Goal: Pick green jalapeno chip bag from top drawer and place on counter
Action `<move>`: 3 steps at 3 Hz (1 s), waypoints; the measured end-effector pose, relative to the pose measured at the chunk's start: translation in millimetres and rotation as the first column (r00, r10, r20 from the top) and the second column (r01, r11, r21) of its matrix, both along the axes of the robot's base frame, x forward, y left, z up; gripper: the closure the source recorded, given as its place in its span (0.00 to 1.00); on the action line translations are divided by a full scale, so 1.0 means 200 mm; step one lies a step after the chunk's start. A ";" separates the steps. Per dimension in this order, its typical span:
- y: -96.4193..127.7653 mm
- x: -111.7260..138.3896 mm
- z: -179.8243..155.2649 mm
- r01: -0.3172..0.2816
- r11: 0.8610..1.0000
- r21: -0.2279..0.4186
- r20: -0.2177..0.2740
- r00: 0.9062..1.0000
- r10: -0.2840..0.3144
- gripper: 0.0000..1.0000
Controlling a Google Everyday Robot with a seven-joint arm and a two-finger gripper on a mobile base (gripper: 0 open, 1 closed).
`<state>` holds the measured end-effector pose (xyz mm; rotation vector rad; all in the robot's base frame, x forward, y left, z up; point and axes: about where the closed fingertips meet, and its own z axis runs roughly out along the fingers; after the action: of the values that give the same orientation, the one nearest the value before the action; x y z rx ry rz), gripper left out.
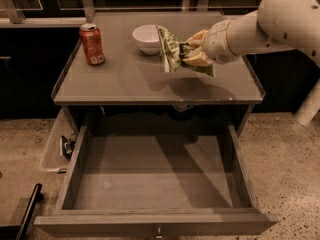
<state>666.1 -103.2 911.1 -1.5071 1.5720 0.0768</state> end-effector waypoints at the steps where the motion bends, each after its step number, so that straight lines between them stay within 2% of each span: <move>1: 0.05 0.05 -0.07 -0.009 1.000 -0.002 -0.026 1.000 0.009 1.00; 3: 0.01 0.16 -0.21 0.029 1.000 -0.011 -0.097 0.995 -0.030 1.00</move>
Offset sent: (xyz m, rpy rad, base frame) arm 0.0400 -0.0024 -0.0501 -0.0220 0.1139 -0.0474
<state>698.8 -101.7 869.2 -1.5061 1.6734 0.1276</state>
